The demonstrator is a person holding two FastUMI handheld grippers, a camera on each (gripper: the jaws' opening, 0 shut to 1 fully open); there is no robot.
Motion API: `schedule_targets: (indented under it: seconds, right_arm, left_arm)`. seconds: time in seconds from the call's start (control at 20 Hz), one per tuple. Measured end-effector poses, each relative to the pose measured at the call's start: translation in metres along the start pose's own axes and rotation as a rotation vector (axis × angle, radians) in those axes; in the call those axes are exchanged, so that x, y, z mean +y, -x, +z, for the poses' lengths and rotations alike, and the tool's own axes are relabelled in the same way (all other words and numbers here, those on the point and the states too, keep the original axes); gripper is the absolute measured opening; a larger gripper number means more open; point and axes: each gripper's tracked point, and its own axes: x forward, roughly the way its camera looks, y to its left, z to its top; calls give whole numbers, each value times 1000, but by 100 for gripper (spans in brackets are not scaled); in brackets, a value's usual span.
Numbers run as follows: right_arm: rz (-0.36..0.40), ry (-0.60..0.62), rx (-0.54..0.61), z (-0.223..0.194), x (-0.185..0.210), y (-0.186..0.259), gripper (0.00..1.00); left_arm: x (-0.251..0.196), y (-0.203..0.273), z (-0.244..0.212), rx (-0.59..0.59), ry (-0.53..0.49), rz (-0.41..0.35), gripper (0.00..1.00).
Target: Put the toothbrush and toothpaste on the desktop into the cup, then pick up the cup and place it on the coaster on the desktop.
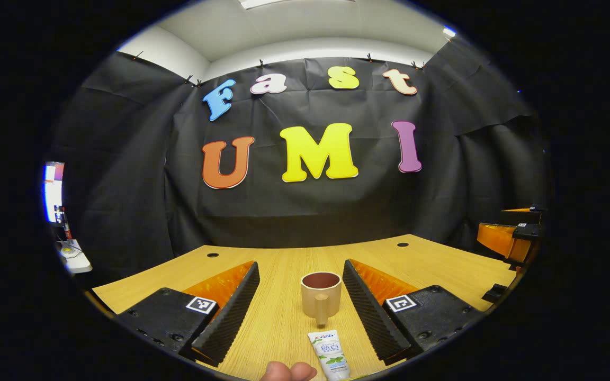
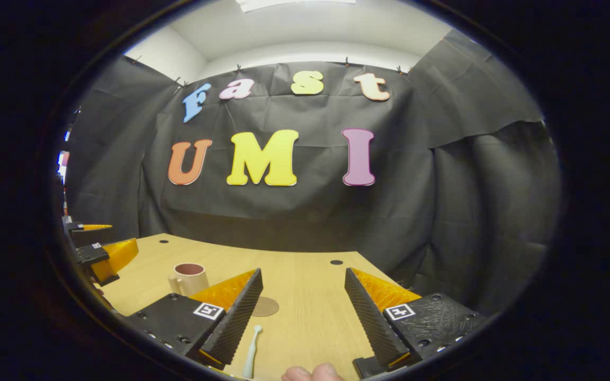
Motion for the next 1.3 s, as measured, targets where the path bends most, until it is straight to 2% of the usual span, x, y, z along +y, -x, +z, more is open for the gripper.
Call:
schedule_targets:
  seconds: [0.1, 0.3, 0.45, 0.7, 1.0, 1.3]
  right_arm:
    - [-6, -13, 35, -12, 1, -1, 95]
    - [37, -30, 95, -34, 16, 1, 95]
    - [46, -21, 136, -49, 17, 4, 95]
    - [24, -4, 202, -76, 12, 5, 95]
    - [26, 5, 259, -102, 16, 6, 95]
    - [30, -10, 277, -112, 18, 1, 95]
  left_arm:
    - [-2, -4, -18, 73, 10, 9, 100]
    - [-17, 4, -55, 257, 36, -40, 100]
    - [-23, 16, -89, 411, 19, -64, 100]
    - [-51, 35, -135, 616, 74, -132, 100]
    - [-54, 32, -166, 717, 73, -133, 98]
    - [-53, 39, -184, 804, 97, -84, 81]
